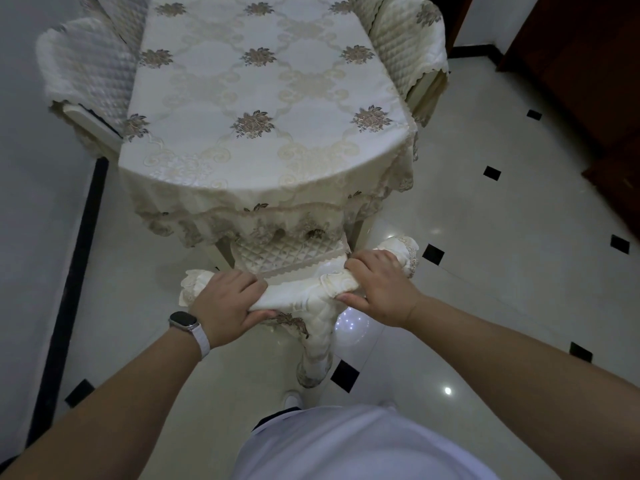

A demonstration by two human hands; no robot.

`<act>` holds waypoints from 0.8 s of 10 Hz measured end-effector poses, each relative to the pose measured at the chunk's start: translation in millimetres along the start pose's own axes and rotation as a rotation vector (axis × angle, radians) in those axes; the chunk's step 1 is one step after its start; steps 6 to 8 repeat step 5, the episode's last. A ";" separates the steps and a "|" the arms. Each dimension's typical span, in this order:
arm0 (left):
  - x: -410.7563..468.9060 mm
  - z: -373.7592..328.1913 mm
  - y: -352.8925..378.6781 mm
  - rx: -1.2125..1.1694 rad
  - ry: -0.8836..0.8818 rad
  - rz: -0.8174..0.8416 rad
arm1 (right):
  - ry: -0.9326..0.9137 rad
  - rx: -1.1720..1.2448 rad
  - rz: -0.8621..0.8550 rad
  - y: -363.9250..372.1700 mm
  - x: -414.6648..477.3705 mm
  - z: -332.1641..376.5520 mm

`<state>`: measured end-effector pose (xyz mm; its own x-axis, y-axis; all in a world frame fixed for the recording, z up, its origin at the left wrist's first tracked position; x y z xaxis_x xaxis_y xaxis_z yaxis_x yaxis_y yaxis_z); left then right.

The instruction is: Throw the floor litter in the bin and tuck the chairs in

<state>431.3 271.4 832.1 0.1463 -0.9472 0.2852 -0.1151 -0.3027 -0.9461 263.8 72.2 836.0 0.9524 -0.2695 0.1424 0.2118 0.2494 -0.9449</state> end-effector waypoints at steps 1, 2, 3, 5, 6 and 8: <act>-6.7 -10.5 -3.7 -0.004 -0.085 0.049 | 0.016 0.012 0.043 0.9 -6.1 5.5; -9.5 -19.7 -5.7 -0.015 -0.185 0.103 | 0.020 0.008 0.100 -1.3 -6.9 7.6; -14.4 -28.6 -9.7 -0.051 -0.315 0.130 | 0.014 -0.026 0.161 -7.7 -11.4 12.1; -15.5 -82.5 -43.5 -0.041 -0.371 -0.067 | -0.090 0.038 0.195 -31.3 -28.6 9.4; -15.5 -82.5 -43.5 -0.041 -0.371 -0.067 | -0.090 0.038 0.195 -31.3 -28.6 9.4; -15.5 -82.5 -43.5 -0.041 -0.371 -0.067 | -0.090 0.038 0.195 -31.3 -28.6 9.4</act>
Point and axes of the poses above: each hand's wrist, its own x-axis towards the middle knuckle, its own y-axis out of the palm, z = x × y, the point moved 6 cm from there along x, towards the middle knuckle, and after that the axes turned 2 degrees about -x, right-handed, at the moved point
